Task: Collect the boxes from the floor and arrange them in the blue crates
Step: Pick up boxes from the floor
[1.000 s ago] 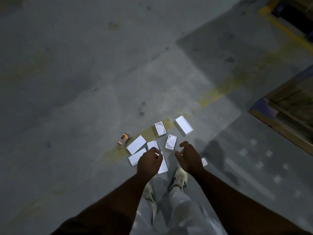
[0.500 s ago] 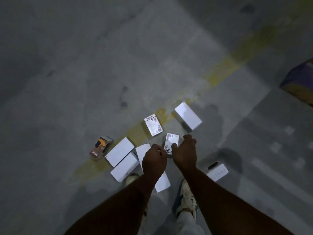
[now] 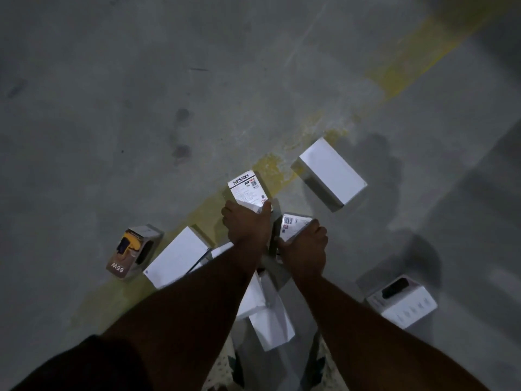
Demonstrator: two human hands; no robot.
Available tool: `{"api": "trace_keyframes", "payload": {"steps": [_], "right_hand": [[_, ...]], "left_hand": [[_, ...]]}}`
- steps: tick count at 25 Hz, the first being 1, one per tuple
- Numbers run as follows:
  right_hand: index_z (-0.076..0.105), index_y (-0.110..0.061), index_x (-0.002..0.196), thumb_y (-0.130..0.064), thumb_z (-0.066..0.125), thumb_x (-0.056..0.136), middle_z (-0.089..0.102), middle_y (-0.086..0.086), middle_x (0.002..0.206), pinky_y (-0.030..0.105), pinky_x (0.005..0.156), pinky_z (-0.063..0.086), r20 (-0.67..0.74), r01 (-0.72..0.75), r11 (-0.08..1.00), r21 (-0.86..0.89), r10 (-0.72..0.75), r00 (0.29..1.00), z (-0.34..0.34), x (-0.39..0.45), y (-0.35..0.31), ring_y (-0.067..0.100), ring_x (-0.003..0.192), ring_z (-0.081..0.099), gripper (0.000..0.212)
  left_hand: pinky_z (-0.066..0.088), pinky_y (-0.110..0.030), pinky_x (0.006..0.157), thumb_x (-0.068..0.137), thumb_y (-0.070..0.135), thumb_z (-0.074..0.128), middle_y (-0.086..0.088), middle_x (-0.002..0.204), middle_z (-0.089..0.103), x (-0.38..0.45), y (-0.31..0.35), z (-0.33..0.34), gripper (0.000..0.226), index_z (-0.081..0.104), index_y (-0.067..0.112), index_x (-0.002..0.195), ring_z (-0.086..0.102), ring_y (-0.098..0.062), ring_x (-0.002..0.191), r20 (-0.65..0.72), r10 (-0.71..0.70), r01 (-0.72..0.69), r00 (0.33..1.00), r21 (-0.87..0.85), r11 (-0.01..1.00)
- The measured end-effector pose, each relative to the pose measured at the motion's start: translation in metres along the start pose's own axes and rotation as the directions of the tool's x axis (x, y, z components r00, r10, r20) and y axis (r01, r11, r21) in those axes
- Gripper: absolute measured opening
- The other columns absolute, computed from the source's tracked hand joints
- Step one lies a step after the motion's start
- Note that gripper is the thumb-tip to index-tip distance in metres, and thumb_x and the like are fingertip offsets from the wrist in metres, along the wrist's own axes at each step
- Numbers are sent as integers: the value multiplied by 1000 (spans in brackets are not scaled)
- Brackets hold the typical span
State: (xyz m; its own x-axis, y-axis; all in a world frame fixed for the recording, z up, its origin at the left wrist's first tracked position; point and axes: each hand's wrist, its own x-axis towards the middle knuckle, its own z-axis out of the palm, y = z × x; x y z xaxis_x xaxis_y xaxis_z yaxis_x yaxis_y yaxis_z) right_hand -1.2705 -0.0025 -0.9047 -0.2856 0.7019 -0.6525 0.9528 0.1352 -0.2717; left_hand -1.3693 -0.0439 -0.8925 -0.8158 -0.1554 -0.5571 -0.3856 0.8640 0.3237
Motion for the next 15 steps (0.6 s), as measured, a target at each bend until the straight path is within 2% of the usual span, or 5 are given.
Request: {"api": "trace_keyframes", "payload": {"steps": [3,6,9,15], "right_hand": [[10,-8,152,-54,79,70,37,15,142,48,97,45,12,-61,997,57,60,998,13,14,0,33,130,39,117],[3,-9,154,-51,80,70,36,15,144,47,98,44,46,-100,986,133,94,994,17,23,1,33,132,38,122],[3,-9,154,-49,82,68,37,13,144,46,99,43,43,-115,978,173,109,993,15,28,2,33,131,41,123],[3,-10,154,-51,81,69,41,13,143,47,99,43,-31,-68,975,214,76,997,6,39,-3,32,130,43,123]], "left_hand": [[41,-46,106,69,56,84,-20,144,41,18,9,16,111,28,1,147,42,-37,135,-19,-36,36,999,-33,999],[41,-47,107,66,54,87,-21,146,37,31,11,30,120,19,0,150,42,-39,135,15,-68,69,998,-49,996],[39,-45,108,70,47,87,-22,149,34,39,9,37,121,12,1,152,41,-39,136,55,-83,84,995,-26,996],[41,-47,105,69,40,88,-20,146,37,30,0,40,111,20,5,150,41,-38,134,87,18,-20,996,20,1000]]}}
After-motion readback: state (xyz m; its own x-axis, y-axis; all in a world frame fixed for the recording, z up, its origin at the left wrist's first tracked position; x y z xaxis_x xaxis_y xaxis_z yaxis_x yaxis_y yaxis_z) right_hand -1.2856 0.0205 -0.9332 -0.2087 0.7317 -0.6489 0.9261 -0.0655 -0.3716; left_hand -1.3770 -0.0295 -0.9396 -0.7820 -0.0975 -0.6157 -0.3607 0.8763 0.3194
